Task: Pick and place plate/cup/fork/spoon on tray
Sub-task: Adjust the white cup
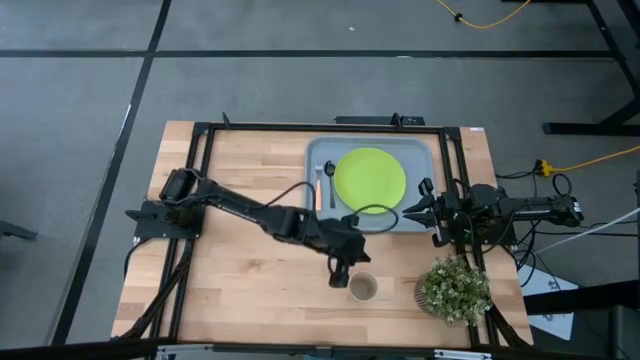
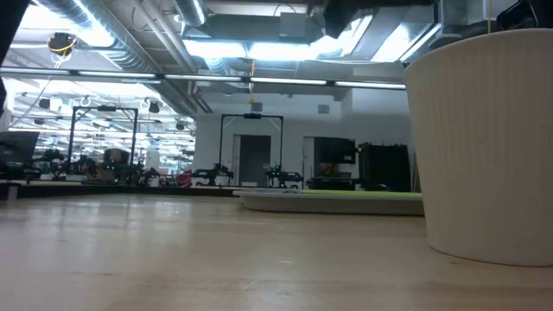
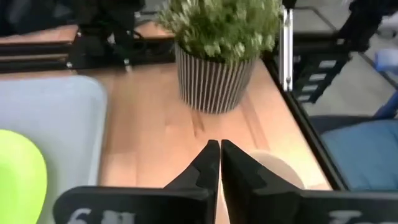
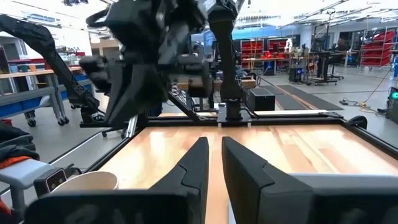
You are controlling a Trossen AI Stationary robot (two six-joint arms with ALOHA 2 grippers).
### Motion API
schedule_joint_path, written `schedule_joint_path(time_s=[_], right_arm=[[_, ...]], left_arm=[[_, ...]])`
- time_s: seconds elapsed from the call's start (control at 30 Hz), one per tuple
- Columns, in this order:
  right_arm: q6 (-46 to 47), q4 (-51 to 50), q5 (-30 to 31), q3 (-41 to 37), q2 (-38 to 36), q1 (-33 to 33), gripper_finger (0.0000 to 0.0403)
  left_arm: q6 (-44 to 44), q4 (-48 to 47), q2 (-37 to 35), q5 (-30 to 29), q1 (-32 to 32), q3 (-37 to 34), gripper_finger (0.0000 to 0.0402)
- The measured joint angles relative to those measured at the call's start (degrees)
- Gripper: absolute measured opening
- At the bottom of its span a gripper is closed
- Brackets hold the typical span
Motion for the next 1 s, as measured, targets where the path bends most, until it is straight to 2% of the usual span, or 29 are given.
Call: schedule_joint_path(time_s=[0.33,0.43,0.5,0.6,0.7,0.8,0.87,1.0], right_arm=[[0.18,-4.15,-0.03,0.0,0.0,0.0,0.0051],[0.09,-4.82,-0.02,0.0,-0.02,0.0,0.0051],[0.15,-4.92,-0.02,0.0,-0.02,0.0,0.0051],[0.2,-4.9,-0.02,0.0,-0.02,0.0,0.0051],[0.2,-4.9,-0.02,0.0,-0.02,0.0,0.0051],[0.2,-4.9,-0.02,0.0,-0.02,0.0,0.0051],[0.2,-5.01,-0.02,0.0,-0.02,0.0,0.0051],[0.2,-5.35,-0.02,0.0,-0.02,0.0,0.0051]], left_arm=[[-0.87,-0.52,-0.05,-2.61,-5.21,-0.02,0.0009],[3.66,-0.1,-0.07,-3.58,-5.9,-0.02,0.0004],[7.3,1.53,-0.31,-6.93,-5.91,-0.02,0.0001],[6.64,4.65,-0.62,-18.28,-5.82,0.05,0.0008],[6.22,3.17,-0.55,-22.11,-5.39,0.05,0.0031],[6.58,3.22,-0.53,-22.51,-4.75,0.04,0.006],[10.79,3.39,-0.53,-21.41,-4.16,0.03,0.0072],[23.83,9.74,-0.53,-12.87,-3.03,0.03,0.0077]])
